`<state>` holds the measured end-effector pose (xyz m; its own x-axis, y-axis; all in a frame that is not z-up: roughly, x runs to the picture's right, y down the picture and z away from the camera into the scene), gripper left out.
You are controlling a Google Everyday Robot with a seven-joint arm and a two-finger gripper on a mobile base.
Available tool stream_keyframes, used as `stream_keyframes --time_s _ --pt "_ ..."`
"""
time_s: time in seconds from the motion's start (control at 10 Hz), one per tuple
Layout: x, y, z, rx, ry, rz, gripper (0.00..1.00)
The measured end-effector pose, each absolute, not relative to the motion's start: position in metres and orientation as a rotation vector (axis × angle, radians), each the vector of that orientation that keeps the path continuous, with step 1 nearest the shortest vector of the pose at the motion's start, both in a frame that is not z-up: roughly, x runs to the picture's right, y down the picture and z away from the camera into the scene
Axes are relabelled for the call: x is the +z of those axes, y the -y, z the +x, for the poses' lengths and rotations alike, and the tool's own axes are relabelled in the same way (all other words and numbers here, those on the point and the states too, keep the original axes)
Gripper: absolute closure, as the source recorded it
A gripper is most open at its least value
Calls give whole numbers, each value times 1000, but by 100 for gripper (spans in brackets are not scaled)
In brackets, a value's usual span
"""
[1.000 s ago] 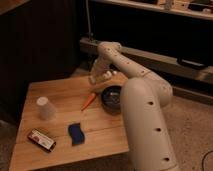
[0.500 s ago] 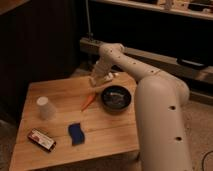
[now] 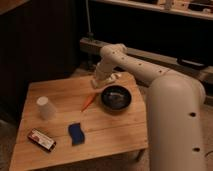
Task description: Place the bottle in the ceramic bowl
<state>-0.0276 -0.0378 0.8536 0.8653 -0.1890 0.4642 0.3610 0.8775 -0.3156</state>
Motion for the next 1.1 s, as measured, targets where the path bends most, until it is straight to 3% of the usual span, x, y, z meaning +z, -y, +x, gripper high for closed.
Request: stream_keyframes --time_s 0.3,1.1 --pt "832 9 -18 -266 423 -419 100" --pt "820 -25 5 -169 385 -406 100"
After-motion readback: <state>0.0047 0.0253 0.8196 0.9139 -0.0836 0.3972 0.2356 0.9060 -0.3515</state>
